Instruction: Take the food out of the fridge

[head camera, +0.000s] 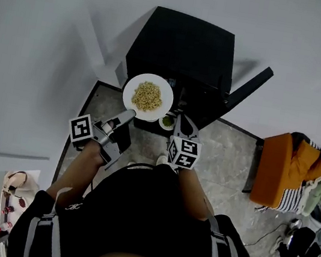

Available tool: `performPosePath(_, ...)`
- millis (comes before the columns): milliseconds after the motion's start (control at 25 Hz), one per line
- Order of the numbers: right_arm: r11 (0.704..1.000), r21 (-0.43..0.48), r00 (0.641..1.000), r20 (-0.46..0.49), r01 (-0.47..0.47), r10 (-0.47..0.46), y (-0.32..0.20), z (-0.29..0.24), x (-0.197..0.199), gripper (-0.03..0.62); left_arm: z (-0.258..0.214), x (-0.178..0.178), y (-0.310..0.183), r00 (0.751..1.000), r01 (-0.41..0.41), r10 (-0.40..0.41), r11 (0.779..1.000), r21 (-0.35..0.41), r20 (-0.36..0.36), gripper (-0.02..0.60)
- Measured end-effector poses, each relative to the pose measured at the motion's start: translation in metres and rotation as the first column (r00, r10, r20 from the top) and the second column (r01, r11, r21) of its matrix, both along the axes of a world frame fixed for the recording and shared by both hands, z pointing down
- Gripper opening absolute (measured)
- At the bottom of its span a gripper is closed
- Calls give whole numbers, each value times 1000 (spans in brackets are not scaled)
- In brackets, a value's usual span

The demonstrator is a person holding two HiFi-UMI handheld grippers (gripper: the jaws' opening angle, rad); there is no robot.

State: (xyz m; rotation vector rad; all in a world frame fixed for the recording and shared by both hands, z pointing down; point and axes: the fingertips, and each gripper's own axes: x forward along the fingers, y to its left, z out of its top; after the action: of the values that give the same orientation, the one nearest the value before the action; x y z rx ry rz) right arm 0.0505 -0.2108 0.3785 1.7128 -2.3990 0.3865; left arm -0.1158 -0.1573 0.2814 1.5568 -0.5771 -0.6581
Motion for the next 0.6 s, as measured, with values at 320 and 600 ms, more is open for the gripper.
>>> performPosePath(320, 999, 21, 999, -8, 41, -41, -1, -7, -12, 0, -34, -5, -55, 998, 61, -62, 996, 72, 15, 11)
performPosePath(600, 999, 25, 999, -27, 30, -29, -5, -7, -5, 0, -27, 0, -114, 995, 104, -104, 993, 50, 4, 11)
